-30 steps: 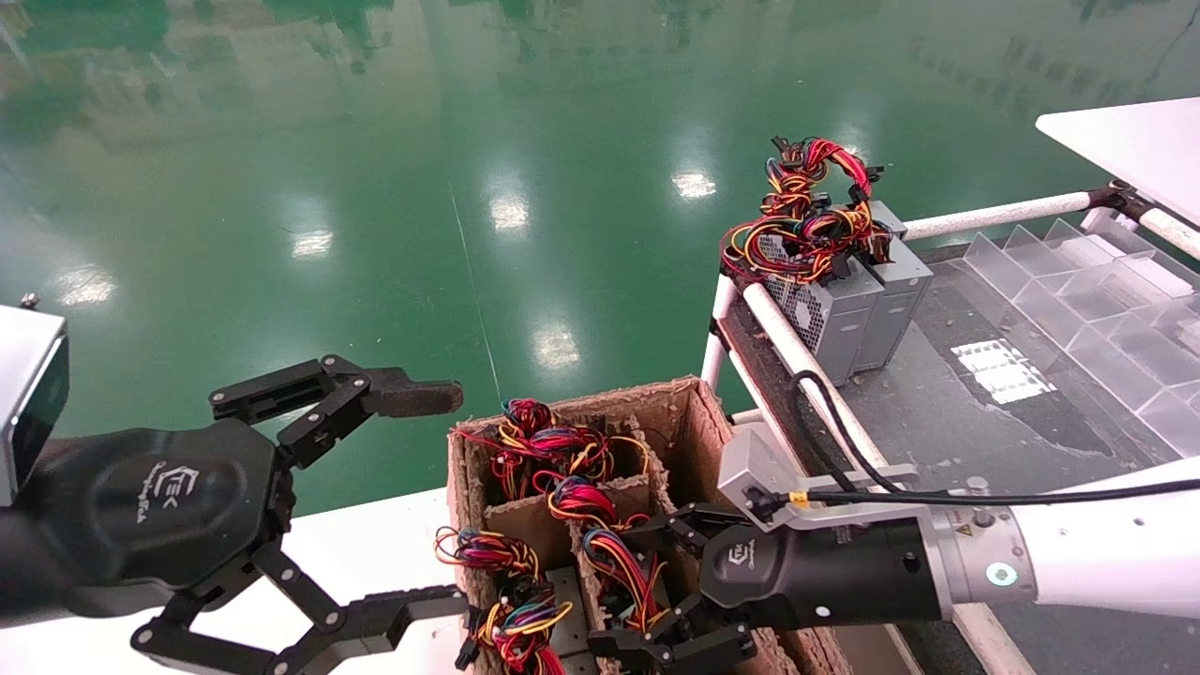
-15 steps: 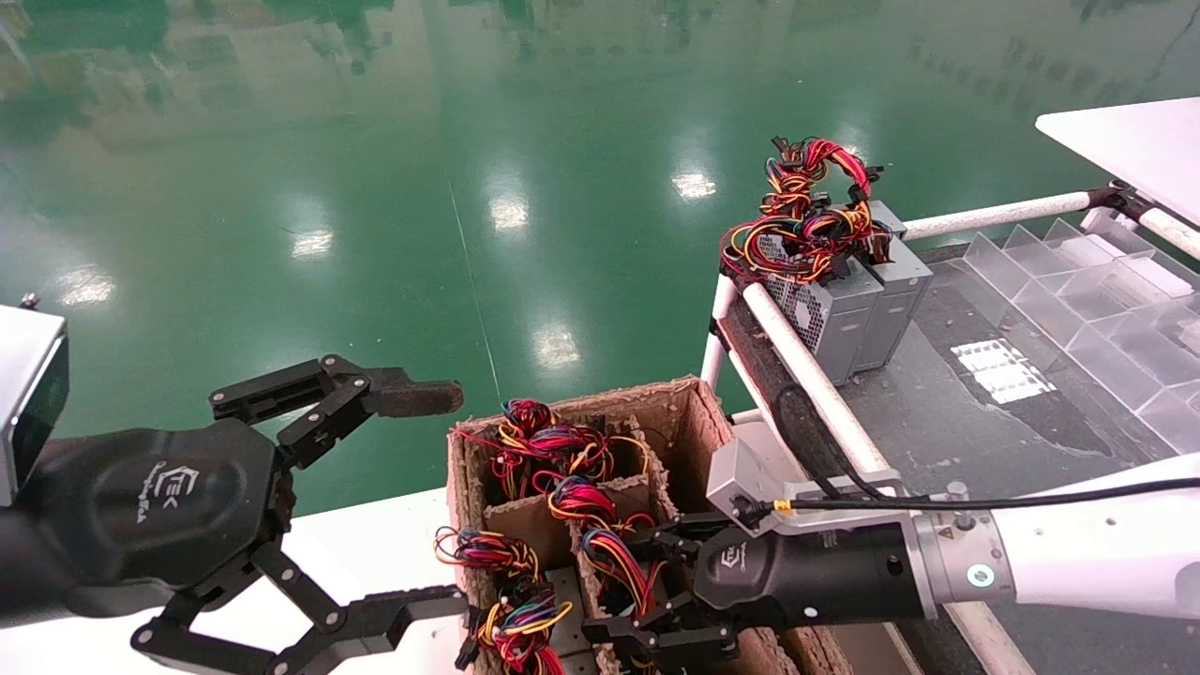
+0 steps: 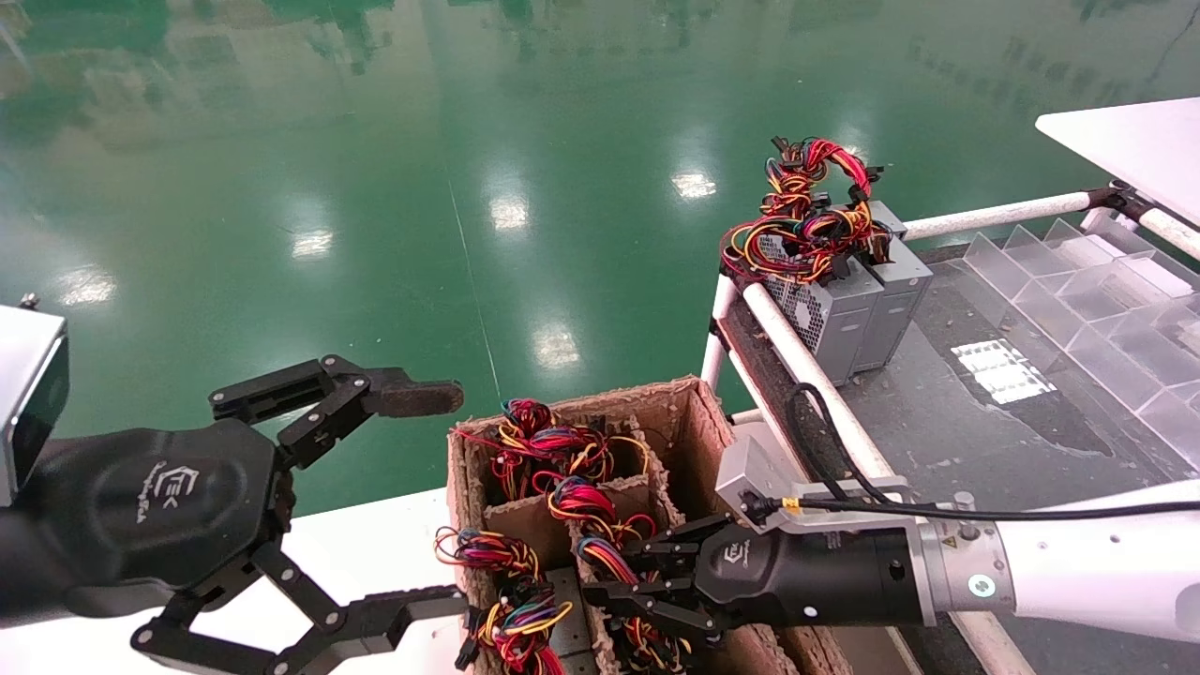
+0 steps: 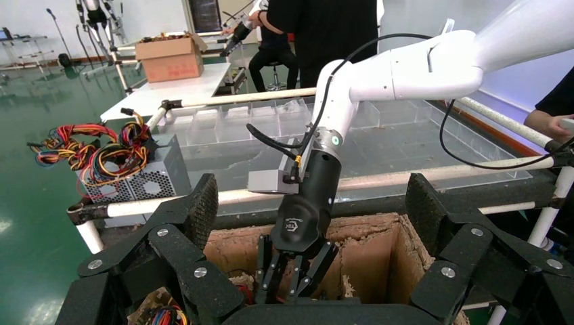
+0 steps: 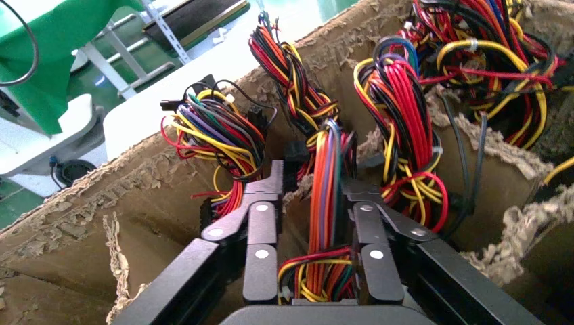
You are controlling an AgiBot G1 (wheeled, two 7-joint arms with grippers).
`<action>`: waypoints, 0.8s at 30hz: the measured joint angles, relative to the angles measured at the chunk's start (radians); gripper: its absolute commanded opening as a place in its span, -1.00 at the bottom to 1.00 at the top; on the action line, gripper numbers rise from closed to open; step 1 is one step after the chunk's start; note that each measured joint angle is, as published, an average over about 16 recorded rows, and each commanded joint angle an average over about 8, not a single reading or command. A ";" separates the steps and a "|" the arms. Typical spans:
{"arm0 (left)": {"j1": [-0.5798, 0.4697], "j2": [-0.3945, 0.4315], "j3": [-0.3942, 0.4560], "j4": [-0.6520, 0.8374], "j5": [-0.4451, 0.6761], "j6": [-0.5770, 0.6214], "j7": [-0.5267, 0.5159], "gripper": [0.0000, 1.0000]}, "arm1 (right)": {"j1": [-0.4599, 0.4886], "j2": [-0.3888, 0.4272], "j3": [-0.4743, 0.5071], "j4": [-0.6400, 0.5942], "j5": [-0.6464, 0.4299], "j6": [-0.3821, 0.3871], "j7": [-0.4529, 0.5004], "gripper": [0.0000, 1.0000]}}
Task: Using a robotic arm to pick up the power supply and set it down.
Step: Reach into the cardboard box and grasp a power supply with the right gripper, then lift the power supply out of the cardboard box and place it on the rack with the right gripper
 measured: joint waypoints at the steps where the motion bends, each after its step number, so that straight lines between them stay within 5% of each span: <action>1: 0.000 0.000 0.000 0.000 0.000 0.000 0.000 1.00 | -0.003 0.001 0.002 0.001 0.002 0.002 0.000 -1.00; 24: 0.000 0.000 0.001 0.000 -0.001 0.000 0.001 1.00 | -0.062 0.108 0.103 0.154 0.148 -0.005 -0.006 -1.00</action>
